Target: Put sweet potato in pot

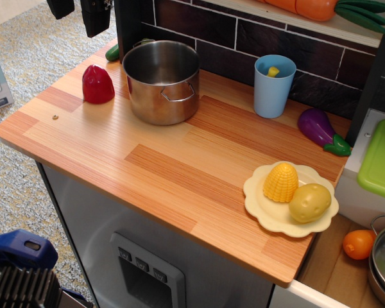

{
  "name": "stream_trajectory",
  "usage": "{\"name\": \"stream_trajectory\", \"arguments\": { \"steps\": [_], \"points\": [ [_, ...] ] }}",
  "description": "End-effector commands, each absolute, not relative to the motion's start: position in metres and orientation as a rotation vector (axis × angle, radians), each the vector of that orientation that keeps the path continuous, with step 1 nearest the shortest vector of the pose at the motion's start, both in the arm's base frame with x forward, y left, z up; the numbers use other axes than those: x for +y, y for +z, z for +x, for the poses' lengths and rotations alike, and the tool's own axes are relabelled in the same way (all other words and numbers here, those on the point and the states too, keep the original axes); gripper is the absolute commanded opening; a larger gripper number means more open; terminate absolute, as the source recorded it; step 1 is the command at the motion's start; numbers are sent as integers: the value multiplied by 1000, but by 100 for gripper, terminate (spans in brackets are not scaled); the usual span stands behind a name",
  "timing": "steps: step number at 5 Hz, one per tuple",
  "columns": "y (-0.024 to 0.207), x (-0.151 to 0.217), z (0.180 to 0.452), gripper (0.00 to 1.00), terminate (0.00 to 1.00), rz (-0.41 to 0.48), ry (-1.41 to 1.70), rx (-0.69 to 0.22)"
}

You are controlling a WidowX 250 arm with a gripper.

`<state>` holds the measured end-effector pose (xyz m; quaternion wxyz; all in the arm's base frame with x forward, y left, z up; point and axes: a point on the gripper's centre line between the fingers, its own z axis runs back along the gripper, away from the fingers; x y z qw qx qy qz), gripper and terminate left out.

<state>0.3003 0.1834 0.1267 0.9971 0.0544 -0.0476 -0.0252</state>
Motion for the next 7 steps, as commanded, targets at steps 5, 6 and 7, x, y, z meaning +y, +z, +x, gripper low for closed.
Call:
{"name": "stream_trajectory", "arguments": {
  "steps": [5,6,7],
  "points": [
    [89,194,304,100,0,104,-10,-263],
    [80,199,308,100,0,91,-15,-278],
    [69,203,311,100,0,72,-23,-287]
  ]
}}
